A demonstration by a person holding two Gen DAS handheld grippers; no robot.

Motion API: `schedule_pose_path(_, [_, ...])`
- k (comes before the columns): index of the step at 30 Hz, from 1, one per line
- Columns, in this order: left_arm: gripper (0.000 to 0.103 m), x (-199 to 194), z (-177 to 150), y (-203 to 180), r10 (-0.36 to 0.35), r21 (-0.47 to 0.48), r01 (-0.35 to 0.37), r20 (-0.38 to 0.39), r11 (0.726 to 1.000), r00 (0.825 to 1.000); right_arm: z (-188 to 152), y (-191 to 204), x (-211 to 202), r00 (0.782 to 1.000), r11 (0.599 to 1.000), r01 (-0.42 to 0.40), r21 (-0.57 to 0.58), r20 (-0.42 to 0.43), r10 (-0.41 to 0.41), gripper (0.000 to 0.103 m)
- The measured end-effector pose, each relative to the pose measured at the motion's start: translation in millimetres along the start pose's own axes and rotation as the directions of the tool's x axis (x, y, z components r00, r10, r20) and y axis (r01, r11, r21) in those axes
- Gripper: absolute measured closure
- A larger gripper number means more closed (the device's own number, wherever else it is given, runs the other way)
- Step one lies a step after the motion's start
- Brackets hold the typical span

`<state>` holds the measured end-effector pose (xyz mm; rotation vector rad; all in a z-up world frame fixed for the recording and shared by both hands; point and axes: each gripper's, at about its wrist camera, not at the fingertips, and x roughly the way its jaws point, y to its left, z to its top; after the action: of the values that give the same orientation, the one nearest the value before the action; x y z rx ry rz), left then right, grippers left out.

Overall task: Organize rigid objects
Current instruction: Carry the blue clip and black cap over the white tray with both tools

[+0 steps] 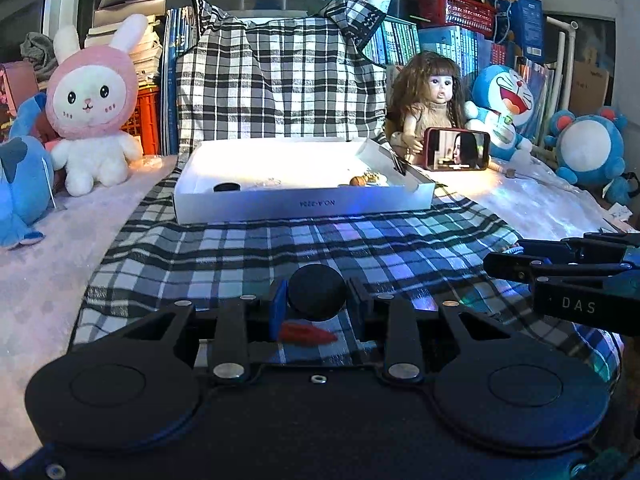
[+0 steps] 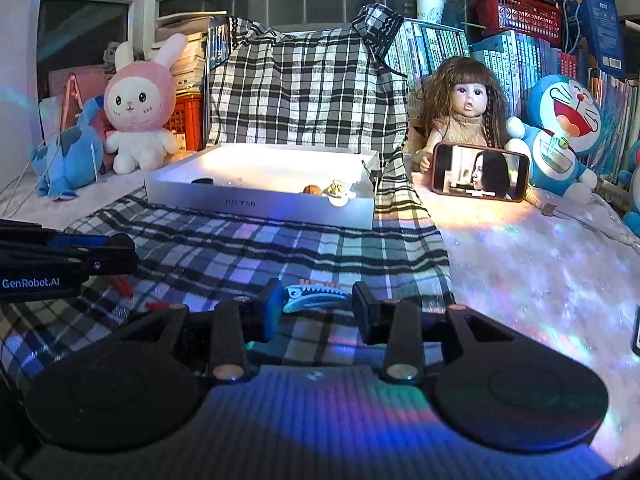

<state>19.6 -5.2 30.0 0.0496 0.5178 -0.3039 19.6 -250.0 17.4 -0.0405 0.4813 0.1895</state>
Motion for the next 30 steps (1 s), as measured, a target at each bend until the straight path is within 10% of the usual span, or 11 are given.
schedule_pose_path(30, [0.073, 44.4, 55.4, 12.7, -0.021, -0.052, 0.020, -0.002, 0.998, 1.000, 54.8, -11.5, 43.3, 1.000, 0.986, -0.030, 0.161, -0.002, 0.031, 0.060])
